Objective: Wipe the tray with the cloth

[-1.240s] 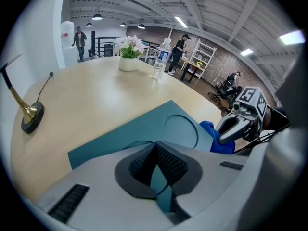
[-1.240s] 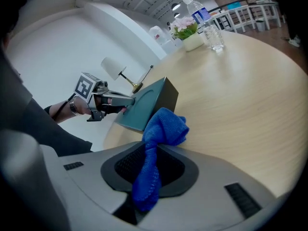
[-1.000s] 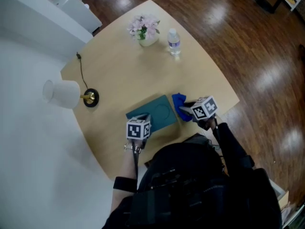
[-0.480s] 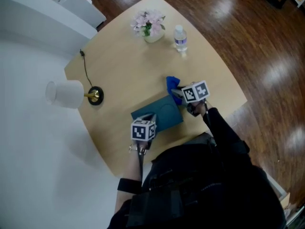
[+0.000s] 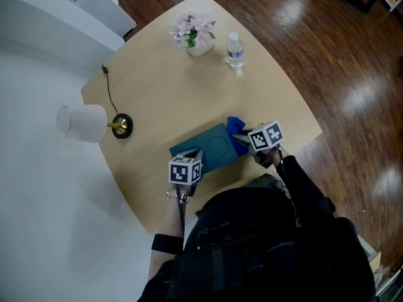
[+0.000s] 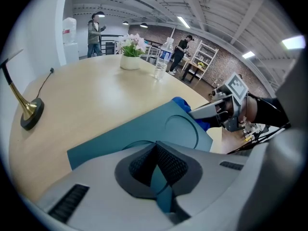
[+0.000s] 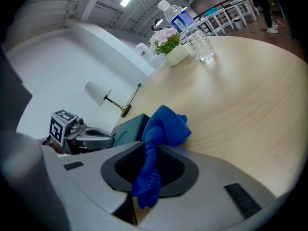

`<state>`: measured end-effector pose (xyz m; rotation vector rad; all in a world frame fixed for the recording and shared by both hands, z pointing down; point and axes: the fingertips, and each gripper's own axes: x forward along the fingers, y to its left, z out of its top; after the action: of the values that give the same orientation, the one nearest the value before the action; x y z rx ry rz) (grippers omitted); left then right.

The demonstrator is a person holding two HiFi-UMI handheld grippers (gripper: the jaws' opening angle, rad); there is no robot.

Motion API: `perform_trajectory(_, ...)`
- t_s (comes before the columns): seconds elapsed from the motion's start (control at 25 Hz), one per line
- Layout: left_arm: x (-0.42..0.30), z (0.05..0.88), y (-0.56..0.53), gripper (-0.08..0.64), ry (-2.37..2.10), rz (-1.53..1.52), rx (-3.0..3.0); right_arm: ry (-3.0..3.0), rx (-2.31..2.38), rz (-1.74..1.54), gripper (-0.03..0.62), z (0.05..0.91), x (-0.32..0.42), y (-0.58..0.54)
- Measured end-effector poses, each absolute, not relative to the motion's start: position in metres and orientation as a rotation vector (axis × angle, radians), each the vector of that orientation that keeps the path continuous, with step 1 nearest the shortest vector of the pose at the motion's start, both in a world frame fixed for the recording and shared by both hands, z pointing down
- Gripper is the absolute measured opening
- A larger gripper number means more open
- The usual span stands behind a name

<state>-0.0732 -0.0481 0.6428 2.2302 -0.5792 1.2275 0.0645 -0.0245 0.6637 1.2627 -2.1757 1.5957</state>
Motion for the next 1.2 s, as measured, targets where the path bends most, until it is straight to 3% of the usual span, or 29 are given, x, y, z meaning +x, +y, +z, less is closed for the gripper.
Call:
perform_trajectory(0.6, -0.073, 0.643, -0.047, 0.003, -0.591, 1.232, 2.274, -2.185, 0.987, 1.434, 0.081, 0.641, 0.044, 0.075)
perform_trajectory(0.92, -0.086, 0.62, -0.037, 0.003, -0.653, 1.156, 2.259, -2.172, 1.102, 1.063, 0.081, 0.601, 0.072, -0.021)
perform_trajectory(1.2, -0.181, 0.609, -0.003, 0.002, -0.837, 1.127, 2.112, -2.1, 1.007, 0.739, 0.081, 0.599, 0.062, -0.104)
